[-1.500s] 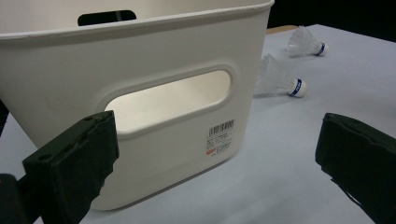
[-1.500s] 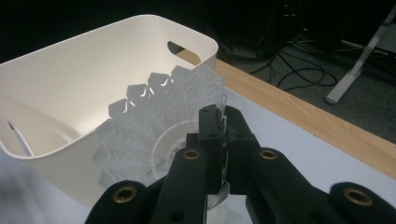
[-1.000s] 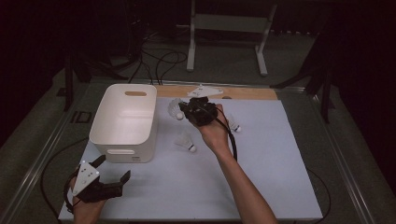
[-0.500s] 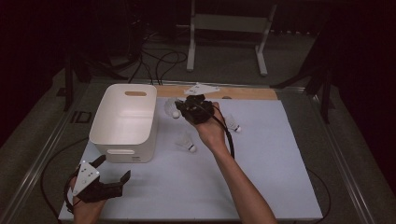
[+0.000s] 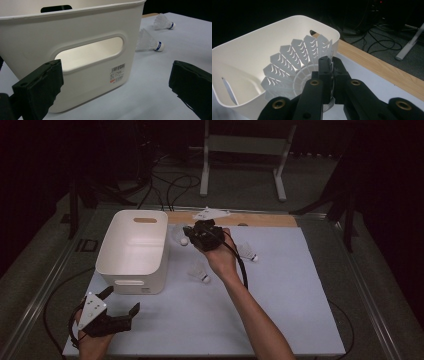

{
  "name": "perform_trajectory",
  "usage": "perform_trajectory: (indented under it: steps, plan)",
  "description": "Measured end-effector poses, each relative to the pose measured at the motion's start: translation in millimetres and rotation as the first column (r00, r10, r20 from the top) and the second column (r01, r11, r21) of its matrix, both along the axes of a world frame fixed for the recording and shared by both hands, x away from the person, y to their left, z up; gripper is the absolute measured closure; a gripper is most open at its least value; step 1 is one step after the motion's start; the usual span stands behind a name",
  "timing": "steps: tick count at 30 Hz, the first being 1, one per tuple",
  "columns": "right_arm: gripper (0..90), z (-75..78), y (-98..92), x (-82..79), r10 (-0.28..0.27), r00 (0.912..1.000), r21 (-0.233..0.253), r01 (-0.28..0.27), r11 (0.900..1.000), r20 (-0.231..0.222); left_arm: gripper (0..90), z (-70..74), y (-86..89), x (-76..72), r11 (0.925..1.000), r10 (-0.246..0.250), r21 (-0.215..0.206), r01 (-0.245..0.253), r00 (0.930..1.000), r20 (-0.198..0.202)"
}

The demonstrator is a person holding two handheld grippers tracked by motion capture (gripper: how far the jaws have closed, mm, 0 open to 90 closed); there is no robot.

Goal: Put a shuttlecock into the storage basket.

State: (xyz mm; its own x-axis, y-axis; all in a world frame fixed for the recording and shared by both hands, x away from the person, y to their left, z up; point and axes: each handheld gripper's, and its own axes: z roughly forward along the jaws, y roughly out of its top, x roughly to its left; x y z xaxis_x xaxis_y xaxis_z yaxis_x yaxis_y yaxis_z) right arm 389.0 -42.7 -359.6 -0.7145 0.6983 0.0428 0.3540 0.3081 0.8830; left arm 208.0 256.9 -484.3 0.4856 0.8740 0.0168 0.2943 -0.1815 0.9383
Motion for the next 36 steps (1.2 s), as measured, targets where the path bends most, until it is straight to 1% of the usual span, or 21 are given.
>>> perform_trajectory:
  steps: [3, 5, 10, 20, 24, 36]
  plan:
    - [88.0, 0.5, 3.1, 0.9, 0.007, 1.0, -0.004, -0.007, 1.0, 0.005, 0.0, -0.1, 0.1, 0.0, 1.0, -0.001, 0.0, 0.001, 1.0, 0.0]
    - [88.0, 0.8, 4.9, 1.2, 0.014, 0.9999, 0.009, -0.014, 1.0, -0.002, 0.0, -0.1, 0.2, 0.0, 1.0, 0.0, -0.001, 0.0, 1.0, 0.0]
    - [88.0, 1.0, 10.0, 1.7, 0.018, 0.9998, 0.011, -0.018, 1.0, 0.002, 0.0, -0.2, 0.1, 0.1, 1.0, -0.001, -0.001, 0.001, 1.0, -0.001]
    - [88.1, 6.5, 20.3, 1.5, 0.04, 0.9992, 0.011, -0.04, 0.999, 0.008, 0.0, -0.4, 0.5, 0.4, 1.0, -0.002, 0.0, 0.002, 1.0, -0.001]
    - [88.1, 7.5, 25.9, 1.3, 0.045, 0.999, 0.02, -0.045, 0.999, 0.007, 0.0, -0.3, 0.7, 0.1, 1.0, 0.001, -0.002, -0.001, 1.0, 0.0]
    - [88.1, 9.4, 41.1, -0.7, 0.069, 0.9975, 0.011, -0.07, 0.998, 0.014, 0.0, -0.5, 1.5, -0.2, 1.0, 0.0, -0.002, 0.0, 1.0, -0.001]
